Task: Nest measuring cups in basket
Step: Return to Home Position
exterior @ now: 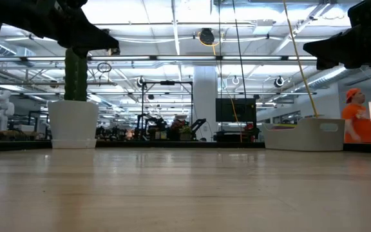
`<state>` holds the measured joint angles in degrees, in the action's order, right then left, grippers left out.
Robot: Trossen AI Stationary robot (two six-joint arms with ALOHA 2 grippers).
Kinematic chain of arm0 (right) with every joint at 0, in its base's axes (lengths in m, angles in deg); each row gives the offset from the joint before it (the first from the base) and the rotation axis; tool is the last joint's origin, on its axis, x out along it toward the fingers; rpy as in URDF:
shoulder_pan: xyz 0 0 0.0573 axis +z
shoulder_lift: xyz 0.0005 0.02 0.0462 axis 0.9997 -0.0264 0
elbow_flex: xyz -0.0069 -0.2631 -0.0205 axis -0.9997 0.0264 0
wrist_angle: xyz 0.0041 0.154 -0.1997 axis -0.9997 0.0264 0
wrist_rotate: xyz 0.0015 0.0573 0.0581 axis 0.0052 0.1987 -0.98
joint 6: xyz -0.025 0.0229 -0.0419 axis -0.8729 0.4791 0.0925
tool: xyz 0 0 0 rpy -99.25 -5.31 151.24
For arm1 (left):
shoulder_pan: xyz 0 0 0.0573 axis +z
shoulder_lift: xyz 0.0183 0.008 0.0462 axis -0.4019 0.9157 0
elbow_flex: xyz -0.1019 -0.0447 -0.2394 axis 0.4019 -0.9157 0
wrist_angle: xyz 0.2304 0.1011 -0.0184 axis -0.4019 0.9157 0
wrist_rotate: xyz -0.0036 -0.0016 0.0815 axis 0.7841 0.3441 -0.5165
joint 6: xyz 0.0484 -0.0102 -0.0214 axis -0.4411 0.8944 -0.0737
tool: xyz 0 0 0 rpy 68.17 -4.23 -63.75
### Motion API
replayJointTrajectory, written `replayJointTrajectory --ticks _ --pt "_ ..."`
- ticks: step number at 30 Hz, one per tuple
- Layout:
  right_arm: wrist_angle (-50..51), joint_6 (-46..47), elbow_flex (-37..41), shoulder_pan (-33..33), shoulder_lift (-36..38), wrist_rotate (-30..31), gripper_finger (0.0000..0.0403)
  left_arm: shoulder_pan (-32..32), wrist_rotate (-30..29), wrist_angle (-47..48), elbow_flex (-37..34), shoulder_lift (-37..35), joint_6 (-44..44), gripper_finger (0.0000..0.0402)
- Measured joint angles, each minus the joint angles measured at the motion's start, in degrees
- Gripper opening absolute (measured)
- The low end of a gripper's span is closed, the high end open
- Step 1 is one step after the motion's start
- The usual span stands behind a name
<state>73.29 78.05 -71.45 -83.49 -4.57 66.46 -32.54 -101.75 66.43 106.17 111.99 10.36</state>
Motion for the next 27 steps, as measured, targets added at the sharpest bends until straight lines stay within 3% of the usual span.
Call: replayJointTrajectory --ticks 21,27 --pt "2.2 1.0 0.0 0.0 -0.5 0.1 0.0000 -0.9 -1.5 -0.2 0.0 0.0 -3.7 0.0011" --pt "2.2 0.9 0.0 0.0 -0.5 0.1 0.0000 -0.5 -1.4 -4.5 -3.9 -2.1 -5.4 0.0019"
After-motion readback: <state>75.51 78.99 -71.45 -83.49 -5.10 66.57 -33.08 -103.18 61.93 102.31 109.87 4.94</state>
